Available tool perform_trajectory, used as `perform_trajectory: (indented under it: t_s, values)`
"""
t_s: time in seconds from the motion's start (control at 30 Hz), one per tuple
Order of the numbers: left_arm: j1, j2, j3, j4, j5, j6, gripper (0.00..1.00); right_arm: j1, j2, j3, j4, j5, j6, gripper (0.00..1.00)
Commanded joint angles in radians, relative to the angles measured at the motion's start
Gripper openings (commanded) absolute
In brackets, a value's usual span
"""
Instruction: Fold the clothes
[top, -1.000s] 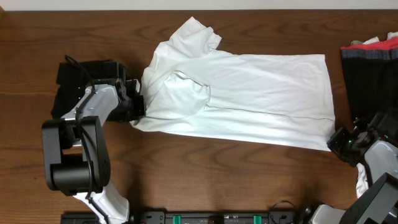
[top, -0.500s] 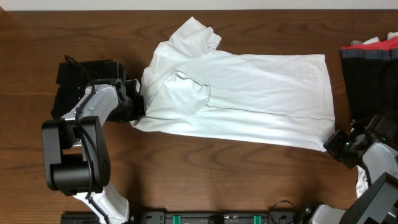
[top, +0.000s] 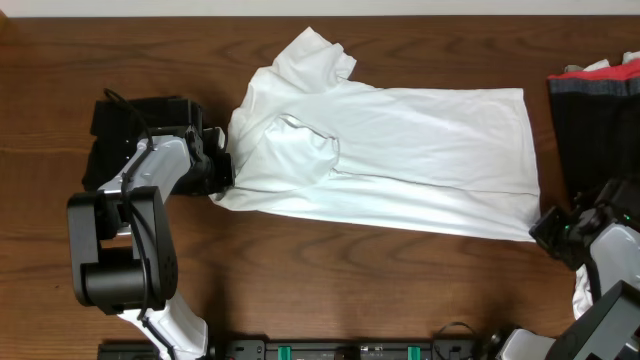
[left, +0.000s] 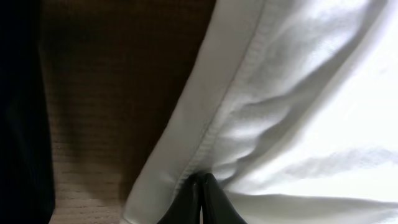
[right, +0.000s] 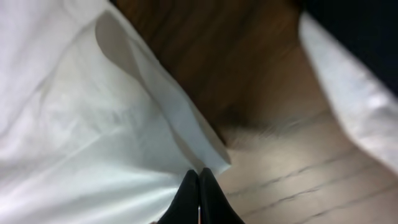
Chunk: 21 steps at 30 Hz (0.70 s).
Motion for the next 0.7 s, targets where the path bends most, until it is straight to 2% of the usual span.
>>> perform_trajectory:
  t_s: [0.0, 0.3, 0.5, 0.57, 0.6, 0.67]
  values:
    - [0.010, 0.060, -0.019, 0.011, -0.085, 0.017, 0.06, -0.010, -0.017, 0.021, 0.010, 0.085, 0.016, 0.01]
    - [0.010, 0.060, -0.019, 0.011, -0.085, 0.018, 0.06, -0.010, -0.017, 0.021, 0.100, 0.106, 0.016, 0.01]
    - [0.010, 0.058, -0.013, 0.007, -0.084, 0.017, 0.07, -0.010, -0.017, 0.021, 0.099, 0.038, 0.016, 0.01]
    - [0.010, 0.048, 0.002, -0.021, -0.073, 0.017, 0.13, -0.009, -0.017, 0.021, 0.097, 0.020, 0.015, 0.01]
    - [0.010, 0.040, 0.011, -0.037, -0.068, 0.017, 0.23, -0.009, -0.017, 0.021, 0.095, 0.012, 0.015, 0.01]
    - [0.010, 0.016, 0.031, -0.072, -0.046, 0.017, 0.32, -0.009, -0.017, 0.021, 0.093, -0.005, 0.015, 0.01]
